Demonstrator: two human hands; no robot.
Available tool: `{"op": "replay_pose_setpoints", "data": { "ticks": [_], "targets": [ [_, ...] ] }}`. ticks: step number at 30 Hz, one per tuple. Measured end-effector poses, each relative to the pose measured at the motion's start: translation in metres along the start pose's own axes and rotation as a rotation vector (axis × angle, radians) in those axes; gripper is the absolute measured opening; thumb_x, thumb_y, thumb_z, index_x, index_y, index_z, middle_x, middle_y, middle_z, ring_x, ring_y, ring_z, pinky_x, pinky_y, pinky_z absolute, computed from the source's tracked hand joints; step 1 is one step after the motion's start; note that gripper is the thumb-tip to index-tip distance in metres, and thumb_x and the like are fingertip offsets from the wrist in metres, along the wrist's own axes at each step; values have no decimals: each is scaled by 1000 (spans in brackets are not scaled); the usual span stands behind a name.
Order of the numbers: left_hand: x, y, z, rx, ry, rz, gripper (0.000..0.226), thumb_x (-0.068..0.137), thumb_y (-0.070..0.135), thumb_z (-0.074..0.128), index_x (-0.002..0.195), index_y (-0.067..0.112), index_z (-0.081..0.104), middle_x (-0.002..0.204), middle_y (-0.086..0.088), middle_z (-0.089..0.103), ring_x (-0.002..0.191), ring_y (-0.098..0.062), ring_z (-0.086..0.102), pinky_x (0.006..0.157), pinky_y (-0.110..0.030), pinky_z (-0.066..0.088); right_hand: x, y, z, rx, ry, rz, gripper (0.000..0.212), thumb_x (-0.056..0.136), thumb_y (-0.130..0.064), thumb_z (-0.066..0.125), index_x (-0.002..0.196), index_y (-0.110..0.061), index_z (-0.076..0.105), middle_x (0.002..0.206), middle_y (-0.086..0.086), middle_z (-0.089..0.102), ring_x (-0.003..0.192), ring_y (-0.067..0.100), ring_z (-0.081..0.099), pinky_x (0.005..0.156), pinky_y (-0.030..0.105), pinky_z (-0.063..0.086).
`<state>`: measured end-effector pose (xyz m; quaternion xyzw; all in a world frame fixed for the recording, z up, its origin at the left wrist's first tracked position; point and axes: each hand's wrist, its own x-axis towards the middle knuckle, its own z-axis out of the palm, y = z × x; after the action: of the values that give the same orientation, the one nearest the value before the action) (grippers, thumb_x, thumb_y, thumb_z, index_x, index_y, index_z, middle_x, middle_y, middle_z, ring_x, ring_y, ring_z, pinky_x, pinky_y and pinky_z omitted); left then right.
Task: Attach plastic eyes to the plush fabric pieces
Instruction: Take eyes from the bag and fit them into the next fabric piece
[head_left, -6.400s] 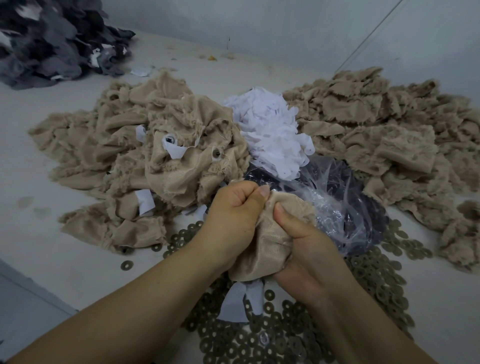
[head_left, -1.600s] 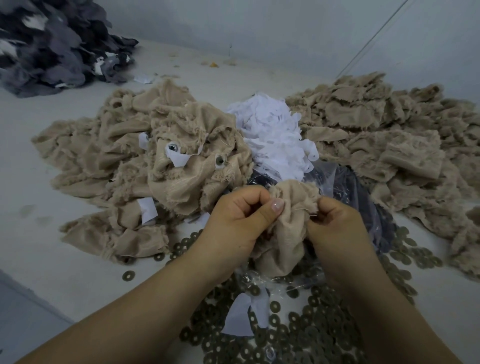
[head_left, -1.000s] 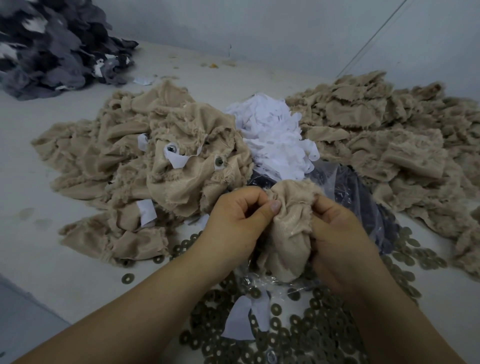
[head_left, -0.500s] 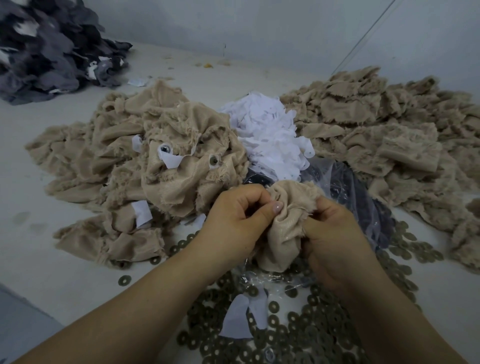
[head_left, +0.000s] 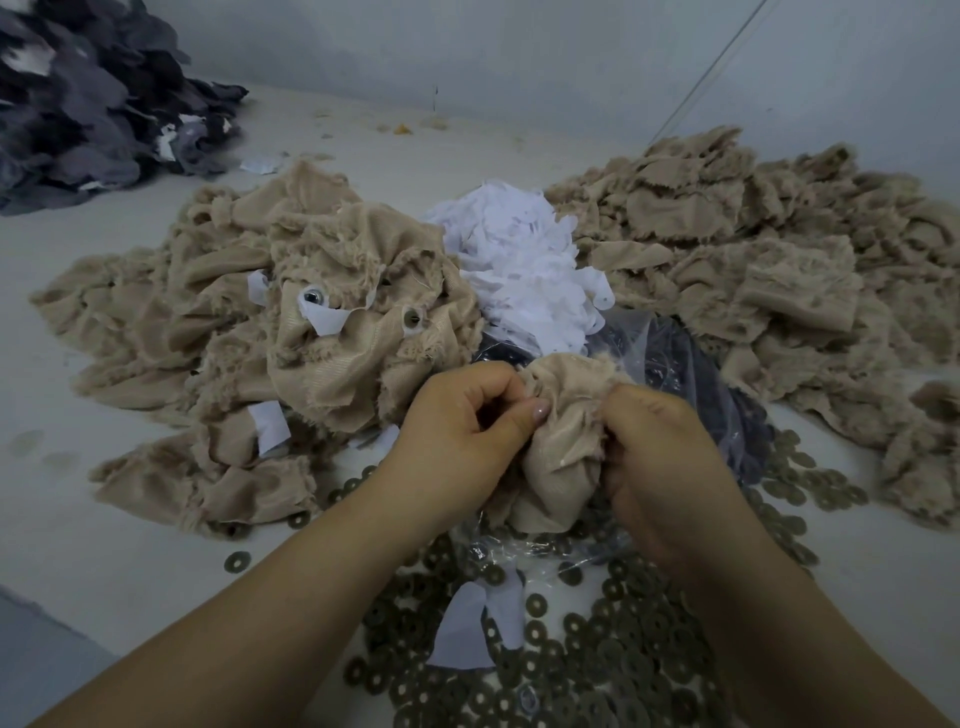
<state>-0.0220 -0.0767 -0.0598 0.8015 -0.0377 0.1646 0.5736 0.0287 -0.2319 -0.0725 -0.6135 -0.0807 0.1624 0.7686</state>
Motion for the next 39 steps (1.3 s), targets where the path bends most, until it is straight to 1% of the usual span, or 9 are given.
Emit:
{"op": "replay_pose_setpoints", "data": {
  "ticks": [3,6,12,18,24,29,34,37,39],
  "targets": [
    [0,1,-1,75,5,43,29,89,6,68,64,2,54,53,9,44,49,0,41,48,-12,35,-2,-4,3,58,-27,53,54,71,-46,79,86,6,72,97,28,72,95,40,70,90,49,56],
    [-1,4,-1,120,-2,72,27,89,5,67,66,-1,55,55,4,46,50,-1,41,49,-10,34,-9,-5,8,-59,-21,19,83,54,-54,88,99,12,66,100,32,70,101,49,68,93,63,53],
    [-1,8,1,-58,-12,-46,25,90,7,68,72,-6,56,56,-3,45,50,-7,39,46,-17,35,-7,-4,6,94,-5,68,45,67,-28,78,100,3,73,100,24,74,98,39,72,90,48,57],
    [-2,6,-1,-256,-4,-187,25,94,6,60,73,-6,54,62,-11,46,59,-20,40,53,-26,39,-7,-2,9,175,12,52,38,72,-19,74,102,3,71,98,20,76,88,32,75,70,34,61],
    [0,7,3,-182,29,-166,27,90,-2,61,65,-3,51,53,-4,45,50,-12,39,47,-20,35,-7,1,8,82,33,5,42,67,-25,78,99,2,71,96,20,76,91,35,74,80,44,60],
    [1,11,5,-38,127,-69,13,82,-7,67,76,-3,56,64,-6,52,54,-8,44,49,-17,41,-6,7,7,11,113,7,7,85,-7,75,90,-3,72,87,18,76,83,35,75,78,48,60],
    [-2,13,4,157,165,98,23,80,-6,69,89,15,70,90,0,57,70,-9,54,62,-16,45,-6,2,7,-15,90,-16,37,78,-13,78,112,-5,67,100,12,77,92,29,75,83,46,60],
    [-2,11,6,207,145,39,22,85,-1,67,88,18,76,92,0,61,77,-5,58,68,-11,42,-6,0,8,-23,143,-55,52,80,-3,79,127,-8,56,113,9,74,94,23,75,79,41,62],
    [-2,11,6,198,120,-27,19,87,4,66,90,20,76,87,4,65,71,2,57,64,-8,41,-5,0,5,-11,135,-79,84,82,0,78,150,-23,36,134,-4,61,93,9,74,73,31,61]
  ]
}}
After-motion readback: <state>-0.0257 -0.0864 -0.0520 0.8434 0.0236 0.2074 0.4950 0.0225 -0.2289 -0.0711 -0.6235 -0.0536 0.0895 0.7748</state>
